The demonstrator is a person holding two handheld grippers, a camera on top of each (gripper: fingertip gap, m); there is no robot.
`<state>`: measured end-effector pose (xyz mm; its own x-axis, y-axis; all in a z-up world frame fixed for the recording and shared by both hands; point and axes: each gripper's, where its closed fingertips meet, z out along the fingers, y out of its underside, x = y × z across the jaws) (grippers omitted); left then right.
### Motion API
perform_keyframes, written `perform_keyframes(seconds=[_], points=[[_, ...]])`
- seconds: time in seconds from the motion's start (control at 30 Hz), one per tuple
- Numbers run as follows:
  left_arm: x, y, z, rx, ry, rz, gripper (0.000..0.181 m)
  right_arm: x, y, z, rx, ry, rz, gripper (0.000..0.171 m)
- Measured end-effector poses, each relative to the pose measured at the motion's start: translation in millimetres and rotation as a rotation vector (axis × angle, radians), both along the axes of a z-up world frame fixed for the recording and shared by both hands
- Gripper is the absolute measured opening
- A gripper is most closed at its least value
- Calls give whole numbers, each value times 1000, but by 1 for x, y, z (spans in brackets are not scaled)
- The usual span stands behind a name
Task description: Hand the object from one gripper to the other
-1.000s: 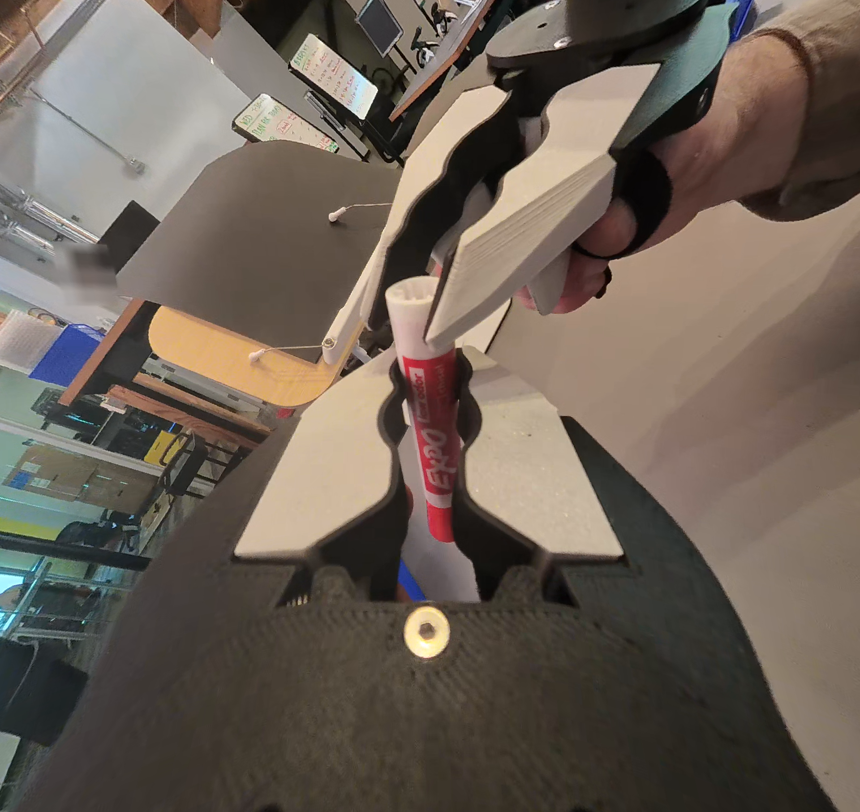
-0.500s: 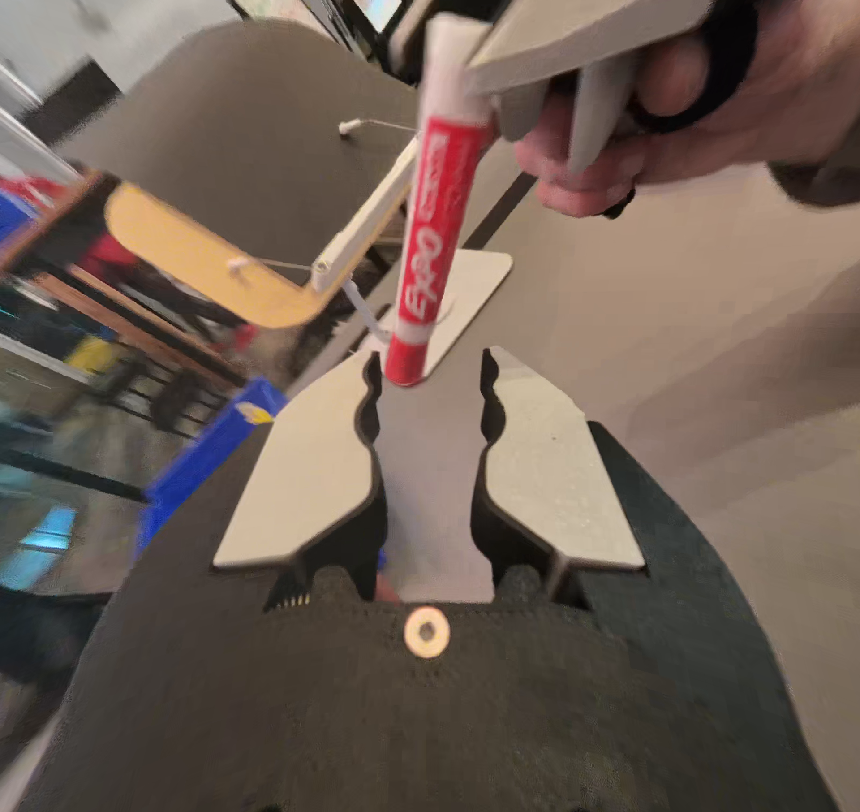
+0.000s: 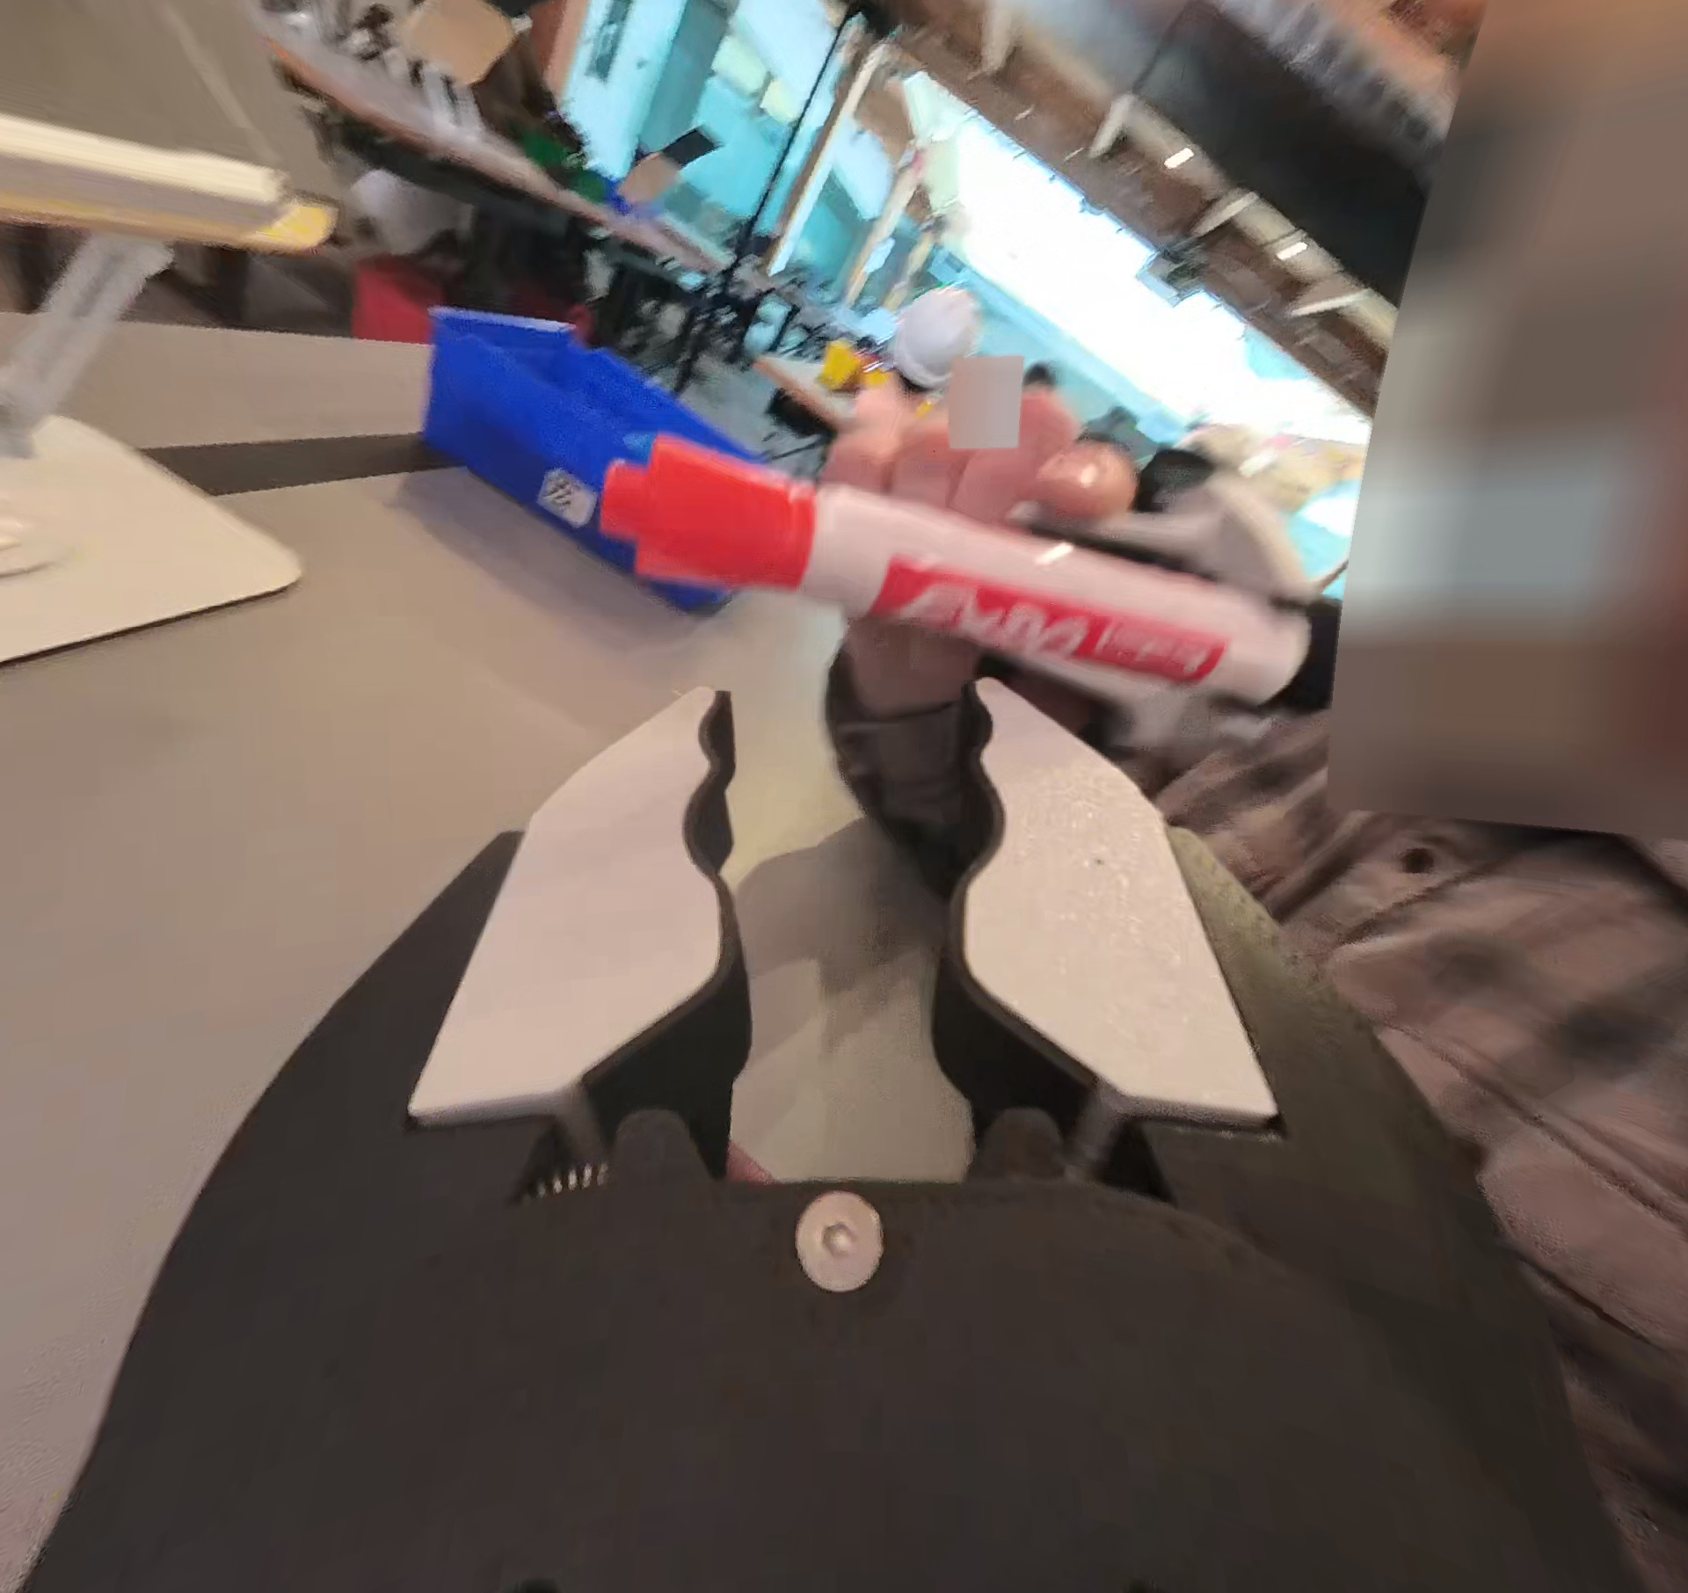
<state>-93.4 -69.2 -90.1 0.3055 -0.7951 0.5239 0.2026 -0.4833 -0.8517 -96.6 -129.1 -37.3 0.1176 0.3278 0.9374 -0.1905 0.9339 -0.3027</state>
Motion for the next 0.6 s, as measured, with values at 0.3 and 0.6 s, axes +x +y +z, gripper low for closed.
perform_keyframes(seconds=[0.3,0.6], points=[[8,-43,7,-11,-128,-321,65,3,-34,3,178,49,-9,16],[-6,-51,37,81,-200,-331,63,-4,-44,-18,339,-4,-42,17]])
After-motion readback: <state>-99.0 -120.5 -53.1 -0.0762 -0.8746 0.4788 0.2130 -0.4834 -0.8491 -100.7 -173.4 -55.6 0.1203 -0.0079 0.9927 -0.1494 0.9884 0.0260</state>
